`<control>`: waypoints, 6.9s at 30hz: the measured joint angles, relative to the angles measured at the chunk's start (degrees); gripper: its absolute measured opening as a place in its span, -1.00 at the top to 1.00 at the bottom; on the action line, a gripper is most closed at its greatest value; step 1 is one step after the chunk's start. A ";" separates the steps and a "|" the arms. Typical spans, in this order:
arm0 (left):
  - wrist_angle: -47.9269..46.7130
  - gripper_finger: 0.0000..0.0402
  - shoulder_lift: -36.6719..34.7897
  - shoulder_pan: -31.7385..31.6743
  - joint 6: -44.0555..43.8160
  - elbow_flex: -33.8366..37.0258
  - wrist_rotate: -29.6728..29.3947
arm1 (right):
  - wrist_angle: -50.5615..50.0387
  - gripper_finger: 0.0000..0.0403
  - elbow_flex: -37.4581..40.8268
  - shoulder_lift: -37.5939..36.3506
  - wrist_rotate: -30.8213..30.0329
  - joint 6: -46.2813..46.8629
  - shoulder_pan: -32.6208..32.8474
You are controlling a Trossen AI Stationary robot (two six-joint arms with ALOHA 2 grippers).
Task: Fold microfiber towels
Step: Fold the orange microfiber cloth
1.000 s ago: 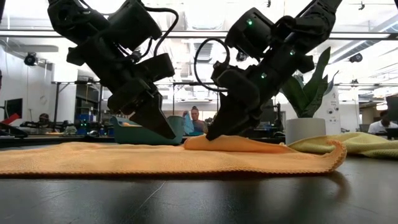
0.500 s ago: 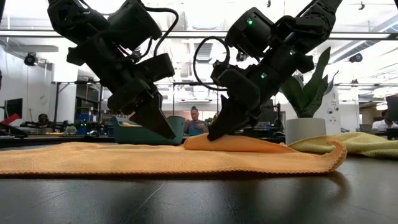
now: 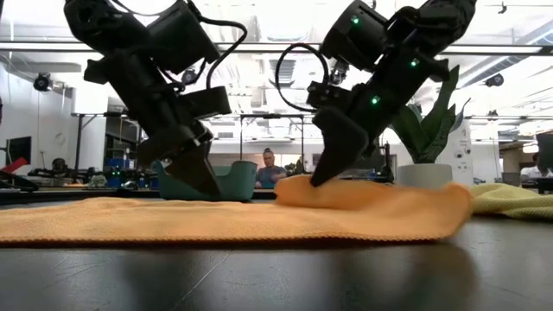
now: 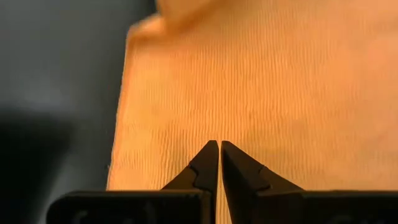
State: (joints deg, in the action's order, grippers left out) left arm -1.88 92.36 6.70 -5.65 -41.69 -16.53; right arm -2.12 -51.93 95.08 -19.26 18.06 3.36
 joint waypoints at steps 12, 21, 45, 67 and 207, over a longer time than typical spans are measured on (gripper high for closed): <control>-3.86 0.97 0.24 -0.01 -2.86 0.96 -0.04 | -10.20 0.96 -0.16 -0.17 -2.80 6.02 0.14; -7.05 0.97 0.11 -0.24 -2.95 1.05 -0.28 | -11.57 0.80 -0.16 -0.87 -0.55 7.93 0.12; -19.07 0.97 -19.76 -0.15 -2.84 4.37 7.11 | -1.99 0.63 -0.02 -5.55 0.24 -3.03 -0.38; -18.45 0.97 -17.71 -0.98 -5.59 13.50 1.80 | -2.17 0.96 -2.02 5.71 -0.29 -4.54 -4.77; -56.11 1.00 -13.01 20.81 -15.42 -15.43 5.47 | -46.13 0.96 -21.15 0.64 -9.95 -7.82 16.77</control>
State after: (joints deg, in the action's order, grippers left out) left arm -57.98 79.35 27.51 -21.07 -57.12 -11.06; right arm -48.25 -73.08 95.72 -29.21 10.23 20.14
